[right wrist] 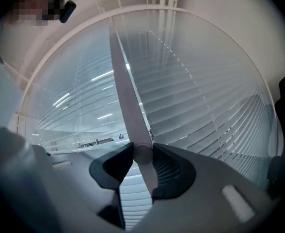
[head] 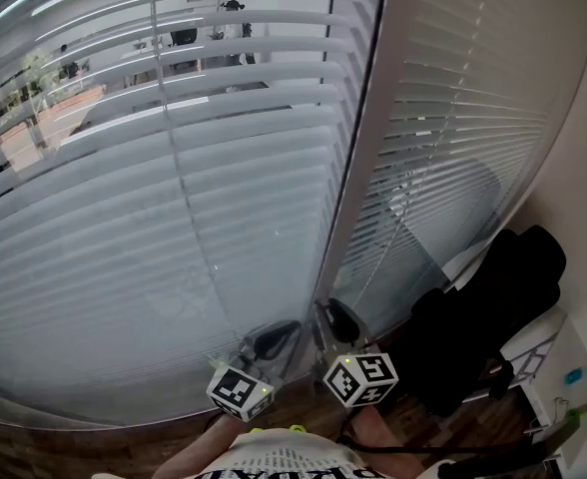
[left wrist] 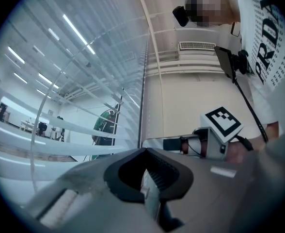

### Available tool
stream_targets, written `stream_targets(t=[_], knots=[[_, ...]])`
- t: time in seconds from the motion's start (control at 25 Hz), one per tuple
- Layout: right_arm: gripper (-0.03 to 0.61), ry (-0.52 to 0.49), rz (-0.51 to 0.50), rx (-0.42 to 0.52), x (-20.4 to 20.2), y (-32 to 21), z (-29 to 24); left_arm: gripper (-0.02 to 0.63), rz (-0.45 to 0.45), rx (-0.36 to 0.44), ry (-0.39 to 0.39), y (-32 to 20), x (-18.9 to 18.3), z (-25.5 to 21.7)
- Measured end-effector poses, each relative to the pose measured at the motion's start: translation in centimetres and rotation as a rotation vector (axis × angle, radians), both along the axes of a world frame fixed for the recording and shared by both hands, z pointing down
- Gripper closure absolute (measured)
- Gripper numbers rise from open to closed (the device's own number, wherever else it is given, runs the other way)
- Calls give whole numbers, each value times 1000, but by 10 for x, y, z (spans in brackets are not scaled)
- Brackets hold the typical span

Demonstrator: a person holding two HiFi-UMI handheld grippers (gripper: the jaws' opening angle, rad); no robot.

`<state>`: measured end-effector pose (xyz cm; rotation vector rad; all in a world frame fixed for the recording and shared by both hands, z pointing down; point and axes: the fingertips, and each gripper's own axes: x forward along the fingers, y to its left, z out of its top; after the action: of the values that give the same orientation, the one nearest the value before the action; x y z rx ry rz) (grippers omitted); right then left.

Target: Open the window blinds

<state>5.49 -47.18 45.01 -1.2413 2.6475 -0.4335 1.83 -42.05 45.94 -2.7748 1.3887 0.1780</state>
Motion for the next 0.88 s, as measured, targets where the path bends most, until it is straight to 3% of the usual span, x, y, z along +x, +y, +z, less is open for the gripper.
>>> stream_targets(t=[0.16,0.28,0.48,0.88], knots=[[443,13,0,11,-1,0,0,621,-5,-10,22,0,0,-5],[443,81,-3,58,-1,0,0,621,-4,-10,10,0,0,-3],[442,313,-29,186,-4,3,-2,621,-17,-14,8,0,-2,-2],[430,842,-21,547,-19,10,-1,621,-26,-14,13,-1,-5,-3]])
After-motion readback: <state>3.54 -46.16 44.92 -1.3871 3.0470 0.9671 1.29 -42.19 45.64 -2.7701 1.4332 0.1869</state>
